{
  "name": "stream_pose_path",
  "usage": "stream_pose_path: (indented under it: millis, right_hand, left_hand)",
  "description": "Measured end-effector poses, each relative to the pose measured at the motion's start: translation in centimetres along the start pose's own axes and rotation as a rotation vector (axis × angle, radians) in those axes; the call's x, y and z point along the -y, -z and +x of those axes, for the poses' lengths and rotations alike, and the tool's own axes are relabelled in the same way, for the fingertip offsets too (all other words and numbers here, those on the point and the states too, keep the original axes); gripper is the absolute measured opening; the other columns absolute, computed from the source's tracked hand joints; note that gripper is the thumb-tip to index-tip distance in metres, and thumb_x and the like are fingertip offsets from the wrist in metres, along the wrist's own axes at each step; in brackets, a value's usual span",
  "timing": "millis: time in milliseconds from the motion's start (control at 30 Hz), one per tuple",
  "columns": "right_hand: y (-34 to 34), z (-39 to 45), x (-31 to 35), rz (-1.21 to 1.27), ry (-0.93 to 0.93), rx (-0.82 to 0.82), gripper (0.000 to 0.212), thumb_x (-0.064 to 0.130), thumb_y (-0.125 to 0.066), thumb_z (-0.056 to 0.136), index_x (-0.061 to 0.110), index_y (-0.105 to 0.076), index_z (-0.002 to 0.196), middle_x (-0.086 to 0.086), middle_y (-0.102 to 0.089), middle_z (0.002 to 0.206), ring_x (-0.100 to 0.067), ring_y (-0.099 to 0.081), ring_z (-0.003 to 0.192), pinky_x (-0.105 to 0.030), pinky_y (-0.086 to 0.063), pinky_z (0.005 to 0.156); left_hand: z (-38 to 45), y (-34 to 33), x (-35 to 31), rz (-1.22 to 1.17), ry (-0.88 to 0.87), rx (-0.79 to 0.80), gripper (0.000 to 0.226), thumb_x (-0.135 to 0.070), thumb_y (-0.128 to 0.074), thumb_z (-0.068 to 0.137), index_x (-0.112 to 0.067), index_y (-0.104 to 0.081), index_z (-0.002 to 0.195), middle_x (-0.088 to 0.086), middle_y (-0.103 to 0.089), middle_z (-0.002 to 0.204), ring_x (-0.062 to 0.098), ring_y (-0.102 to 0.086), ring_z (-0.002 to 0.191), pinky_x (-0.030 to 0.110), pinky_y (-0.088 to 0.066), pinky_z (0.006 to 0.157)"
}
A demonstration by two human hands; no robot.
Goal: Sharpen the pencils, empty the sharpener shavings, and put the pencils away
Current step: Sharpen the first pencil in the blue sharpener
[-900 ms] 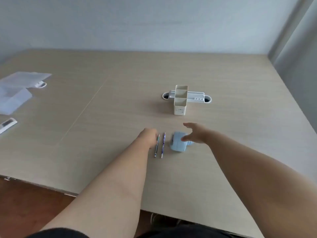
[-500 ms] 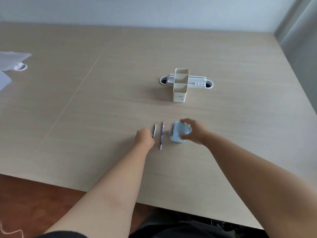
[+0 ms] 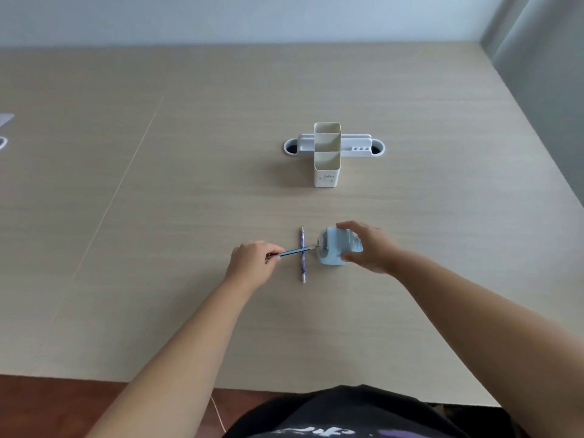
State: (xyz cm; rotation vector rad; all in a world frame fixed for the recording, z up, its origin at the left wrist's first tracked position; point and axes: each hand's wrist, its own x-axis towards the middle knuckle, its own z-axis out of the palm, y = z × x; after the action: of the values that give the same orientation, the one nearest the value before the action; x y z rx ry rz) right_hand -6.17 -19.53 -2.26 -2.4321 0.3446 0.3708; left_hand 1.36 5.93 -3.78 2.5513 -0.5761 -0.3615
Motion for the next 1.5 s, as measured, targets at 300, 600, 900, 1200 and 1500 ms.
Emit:
stream_pose_path:
  millis: [300, 600, 900, 1200, 1500]
  right_hand:
    - [0.0, 0.1, 0.4, -0.026, -0.028, -0.003, 0.069, 0.025, -0.073, 0.076, 0.033, -0.039, 0.135, -0.004, -0.051, 0.134, -0.026, -0.048, 0.118, -0.036, -0.042, 0.093]
    - [0.2, 0.2, 0.3, -0.028, -0.017, -0.001, 0.069, 0.027, -0.075, 0.074, 0.037, -0.040, 0.134, 0.001, -0.051, 0.135, -0.023, -0.048, 0.119, -0.034, -0.043, 0.093]
    - [1.1, 0.3, 0.5, -0.089, -0.018, -0.006, 0.071, 0.039, -0.076, 0.069, 0.044, -0.043, 0.132, 0.001, -0.051, 0.132, -0.018, -0.028, 0.134, -0.041, -0.032, 0.101]
    - [1.3, 0.2, 0.5, -0.210, 0.009, -0.020, 0.070, 0.051, -0.073, 0.067, 0.047, -0.043, 0.130, 0.001, -0.050, 0.136, -0.015, -0.025, 0.137, -0.044, -0.015, 0.106]
    - [2.3, -0.7, -0.2, -0.038, 0.048, -0.023, 0.084, 0.058, -0.072, 0.067, 0.045, -0.031, 0.139, 0.007, -0.044, 0.141, -0.020, -0.034, 0.133, -0.043, -0.029, 0.107]
  left_hand:
    - [1.8, 0.3, 0.3, 0.087, -0.107, -0.011, 0.021, -0.020, -0.060, 0.087, -0.033, -0.071, 0.100, -0.006, -0.070, 0.092, 0.022, -0.058, 0.093, 0.034, -0.042, 0.080]
    - [2.9, -0.6, -2.0, -0.008, -0.189, 0.063, 0.022, -0.014, -0.059, 0.087, -0.025, -0.071, 0.102, 0.000, -0.067, 0.089, 0.024, -0.058, 0.087, 0.034, -0.046, 0.076]
    - [4.0, -1.6, -3.0, -0.131, -0.178, 0.118, 0.025, 0.000, -0.059, 0.086, -0.013, -0.072, 0.103, 0.006, -0.068, 0.096, 0.021, -0.061, 0.089, 0.024, -0.043, 0.077]
    - [4.5, -2.3, -4.0, -0.168, -0.162, 0.125, 0.024, -0.003, -0.062, 0.084, -0.012, -0.072, 0.104, 0.006, -0.070, 0.099, 0.018, -0.062, 0.092, 0.018, -0.041, 0.081]
    - [4.3, -0.7, -3.5, -0.067, -0.143, 0.230, 0.050, -0.030, -0.067, 0.080, -0.032, -0.050, 0.126, -0.009, -0.059, 0.122, 0.014, -0.053, 0.113, 0.032, -0.046, 0.093]
